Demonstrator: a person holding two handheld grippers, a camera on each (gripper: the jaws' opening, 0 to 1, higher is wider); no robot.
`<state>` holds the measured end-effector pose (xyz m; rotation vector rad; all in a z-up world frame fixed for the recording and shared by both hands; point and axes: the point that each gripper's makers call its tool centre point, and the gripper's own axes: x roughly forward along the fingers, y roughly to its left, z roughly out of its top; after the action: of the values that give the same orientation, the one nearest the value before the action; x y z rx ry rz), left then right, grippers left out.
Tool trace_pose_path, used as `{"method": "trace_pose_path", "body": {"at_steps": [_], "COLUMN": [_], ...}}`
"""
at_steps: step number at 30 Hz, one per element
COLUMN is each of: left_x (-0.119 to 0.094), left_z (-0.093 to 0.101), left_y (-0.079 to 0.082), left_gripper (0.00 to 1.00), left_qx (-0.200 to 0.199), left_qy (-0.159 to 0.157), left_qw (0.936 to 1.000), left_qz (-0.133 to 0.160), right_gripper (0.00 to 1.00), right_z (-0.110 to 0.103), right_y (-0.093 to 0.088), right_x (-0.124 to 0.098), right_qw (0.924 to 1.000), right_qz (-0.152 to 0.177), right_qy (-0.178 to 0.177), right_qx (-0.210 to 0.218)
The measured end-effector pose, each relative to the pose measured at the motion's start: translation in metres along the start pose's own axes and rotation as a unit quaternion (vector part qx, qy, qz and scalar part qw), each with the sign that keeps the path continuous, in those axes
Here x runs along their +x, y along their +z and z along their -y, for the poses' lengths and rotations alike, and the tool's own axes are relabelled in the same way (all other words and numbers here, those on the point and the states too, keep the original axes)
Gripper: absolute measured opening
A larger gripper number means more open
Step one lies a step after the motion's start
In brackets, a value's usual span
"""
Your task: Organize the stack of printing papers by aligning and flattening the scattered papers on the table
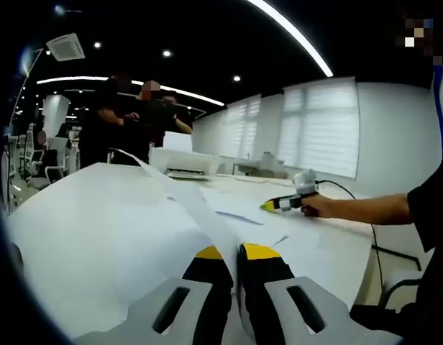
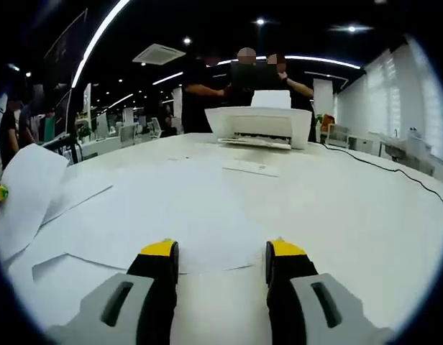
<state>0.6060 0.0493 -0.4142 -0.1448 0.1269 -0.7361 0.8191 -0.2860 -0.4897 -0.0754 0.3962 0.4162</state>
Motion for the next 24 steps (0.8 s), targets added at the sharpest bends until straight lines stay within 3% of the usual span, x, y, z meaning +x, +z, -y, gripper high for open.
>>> {"method": "trace_pose_path", "body": {"at_steps": [5,8,12,14,20,24], "left_x": [0.000,0.000,0.000,0.000,0.000,0.002], "left_z": [0.000,0.000,0.000,0.001,0.000,0.001], "left_y": [0.000,0.000,-0.001,-0.001,0.000,-0.002], "left_gripper": [0.08,0.08,0.08,0.08,0.08,0.08], "left_qx": [0.001,0.001,0.002,0.003,0.000,-0.003], "left_qy": [0.000,0.000,-0.001,-0.001,-0.002,-0.003], "left_qw": [1.0000,1.0000,1.0000,1.0000,1.0000,1.0000], "left_qz": [0.001,0.001,0.001,0.001,0.002,0.001], "right_gripper": [0.40,0.20,0.15,0.00,0.00,0.00], "right_z": [0.002,-0.003,-0.006,-0.009,-0.009,-0.013], "right_y": [0.000,0.000,0.000,0.001,0.015,0.034], "right_x": [0.003,0.002,0.001,0.000,-0.011,-0.022], "right_qw": [0.9999,0.9999,0.9999,0.9997,0.9990,0.9968], "right_qz": [-0.014,-0.012,-0.014,-0.012,0.023,0.050], "right_qy": [-0.007,0.004,0.003,0.017,0.017,0.032], "right_qx": [0.005,0.004,0.008,0.010,0.034,0.053]}}
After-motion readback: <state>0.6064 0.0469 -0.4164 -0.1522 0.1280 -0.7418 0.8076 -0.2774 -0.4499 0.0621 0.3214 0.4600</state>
